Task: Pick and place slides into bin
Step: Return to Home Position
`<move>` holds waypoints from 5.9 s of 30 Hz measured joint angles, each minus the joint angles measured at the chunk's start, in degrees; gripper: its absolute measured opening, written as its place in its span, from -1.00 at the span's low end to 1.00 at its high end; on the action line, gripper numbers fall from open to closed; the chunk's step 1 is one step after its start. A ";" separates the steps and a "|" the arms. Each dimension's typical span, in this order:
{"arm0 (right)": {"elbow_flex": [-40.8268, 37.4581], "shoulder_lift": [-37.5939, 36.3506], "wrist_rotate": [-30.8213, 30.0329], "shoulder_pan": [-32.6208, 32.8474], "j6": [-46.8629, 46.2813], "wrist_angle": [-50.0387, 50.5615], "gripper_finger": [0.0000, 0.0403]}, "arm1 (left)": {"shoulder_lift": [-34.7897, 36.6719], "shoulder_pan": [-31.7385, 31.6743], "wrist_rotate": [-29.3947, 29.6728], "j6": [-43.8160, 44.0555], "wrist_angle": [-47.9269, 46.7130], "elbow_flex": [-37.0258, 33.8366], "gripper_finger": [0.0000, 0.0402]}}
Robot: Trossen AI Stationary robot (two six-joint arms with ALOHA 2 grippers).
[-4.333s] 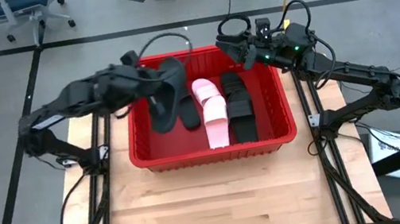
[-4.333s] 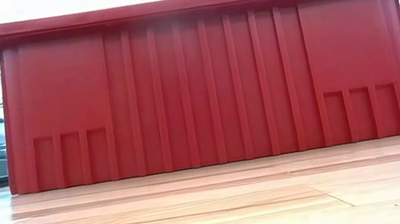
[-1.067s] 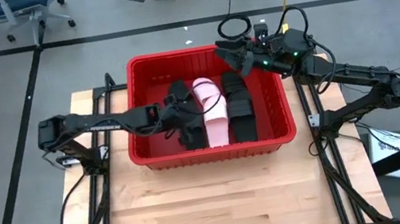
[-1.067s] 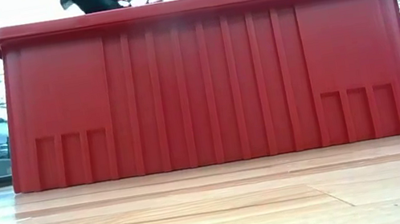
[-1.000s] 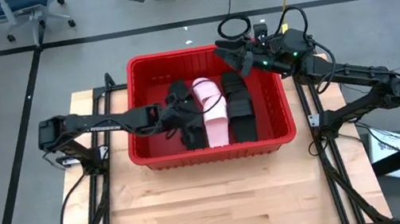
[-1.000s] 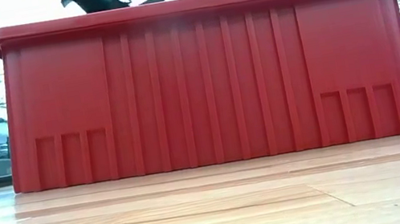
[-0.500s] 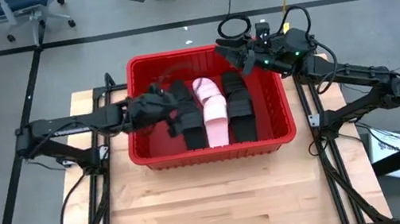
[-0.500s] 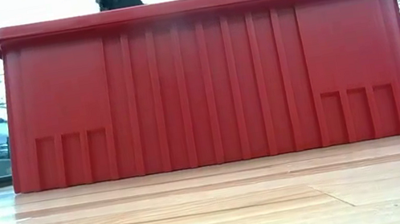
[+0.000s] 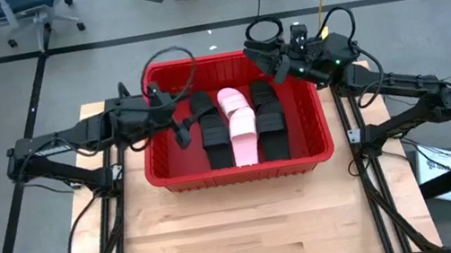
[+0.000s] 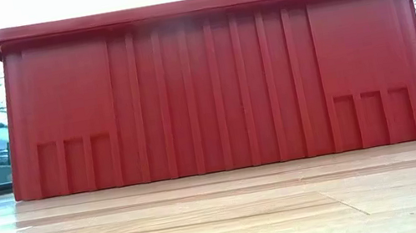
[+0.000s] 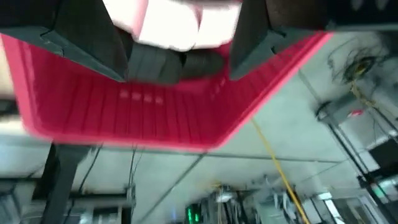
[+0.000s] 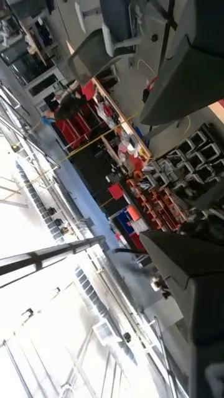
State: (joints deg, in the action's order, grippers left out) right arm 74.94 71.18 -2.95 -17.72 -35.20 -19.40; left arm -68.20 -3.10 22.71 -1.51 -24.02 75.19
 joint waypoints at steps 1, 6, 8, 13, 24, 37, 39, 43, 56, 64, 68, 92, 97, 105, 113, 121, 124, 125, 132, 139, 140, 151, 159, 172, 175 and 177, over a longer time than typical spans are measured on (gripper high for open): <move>0.00 0.00 -0.22 0.15 0.04 0.04 0.40 | 0.02 0.35 0.78 -0.51 -1.28 0.29 0.37; 0.00 0.00 -0.25 0.20 -0.09 0.22 0.40 | -0.48 0.90 2.79 -2.47 -1.70 0.51 0.36; 0.00 0.00 -0.24 0.23 -0.23 0.22 0.40 | -0.80 0.99 2.83 -2.40 -1.42 0.51 0.37; 0.00 0.00 -0.24 1.09 -0.51 -0.07 0.40 | -0.86 1.80 2.83 -3.09 -1.37 0.51 0.36; 0.00 0.00 -0.23 2.10 -0.15 -0.35 0.40 | -0.73 3.40 2.85 -4.56 3.98 1.02 0.37; 0.00 -0.02 2.18 3.57 3.49 -10.61 0.40 | -3.94 3.70 2.11 -2.41 -3.51 21.94 0.36; 0.00 -0.01 3.24 3.99 3.56 -10.84 0.40 | -4.53 3.70 0.88 -1.56 -4.39 24.70 0.36; 0.09 -0.13 4.33 5.09 4.86 -11.45 0.40 | -5.52 3.99 -1.44 0.20 -9.46 29.38 0.36; 1.51 -7.31 4.55 6.21 9.82 -6.38 0.40 | -0.64 4.43 -7.69 2.74 -17.65 33.23 0.36; 1.51 -10.31 6.24 6.22 11.77 -6.54 0.40 | 0.82 4.43 -14.37 1.28 -10.30 33.16 0.36; 1.51 -10.76 6.14 6.20 11.04 -5.55 0.40 | 0.94 4.43 -15.35 1.79 -10.45 32.97 0.36; 1.44 -10.01 -4.35 19.21 14.66 -4.74 0.40 | 11.42 4.43 -16.03 8.09 -0.02 19.79 0.36; 1.45 -10.11 -4.51 19.42 15.03 -6.03 0.40 | 11.32 4.43 -15.20 12.81 0.04 19.79 0.36; 1.44 -10.43 -4.30 19.32 14.91 -6.71 0.40 | 10.90 4.47 -14.96 9.93 -0.69 19.77 0.36; 1.44 -13.31 0.14 19.35 15.04 -5.17 0.40 | 14.05 4.47 -13.63 7.13 -4.60 19.77 0.36; 1.11 -18.81 0.25 19.35 16.56 -1.15 0.40 | 17.86 7.03 -13.62 2.69 -6.18 19.77 0.36; -1.35 -21.43 0.15 19.35 17.93 -1.57 0.40 | 19.30 7.48 -13.56 2.18 -5.85 19.16 0.36; -2.70 -22.52 -0.05 19.35 18.14 -2.37 0.40 | 20.07 7.61 -13.57 2.16 -5.55 18.22 0.36; -16.85 -30.56 0.01 19.35 16.30 -16.46 0.40 | 28.87 7.73 -11.23 4.71 2.19 3.10 0.36; -31.74 -34.86 -0.01 19.35 14.58 -30.00 0.40 | 37.60 7.70 -11.11 2.66 15.00 -14.38 0.36; -33.64 -35.23 -0.03 19.35 14.95 -32.67 0.40 | 38.87 7.69 -10.94 2.25 15.90 -16.44 0.36; -51.03 -39.91 -0.25 19.35 16.59 -51.84 0.40 | 51.88 7.68 -7.59 7.82 22.28 -35.63 0.36; -61.70 -42.95 -4.00 19.35 14.86 -59.38 0.40 | 60.67 7.68 -7.63 7.72 23.90 -46.03 0.36; -73.25 -43.10 -4.79 19.32 14.71 -67.79 0.40 | 67.91 7.68 -7.37 12.65 32.57 -61.74 0.36; -73.88 -43.08 -4.58 19.32 14.80 -67.75 0.40 | 67.92 7.68 -7.39 14.35 31.71 -64.55 0.36; -73.89 -43.04 -4.72 19.34 14.86 -67.33 0.40 | 67.95 7.68 -7.37 16.36 32.55 -65.82 0.36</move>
State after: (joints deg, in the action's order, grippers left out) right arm 1.05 28.14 -7.67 1.62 -20.34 -86.73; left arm -0.25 4.58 15.33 14.85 8.53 9.38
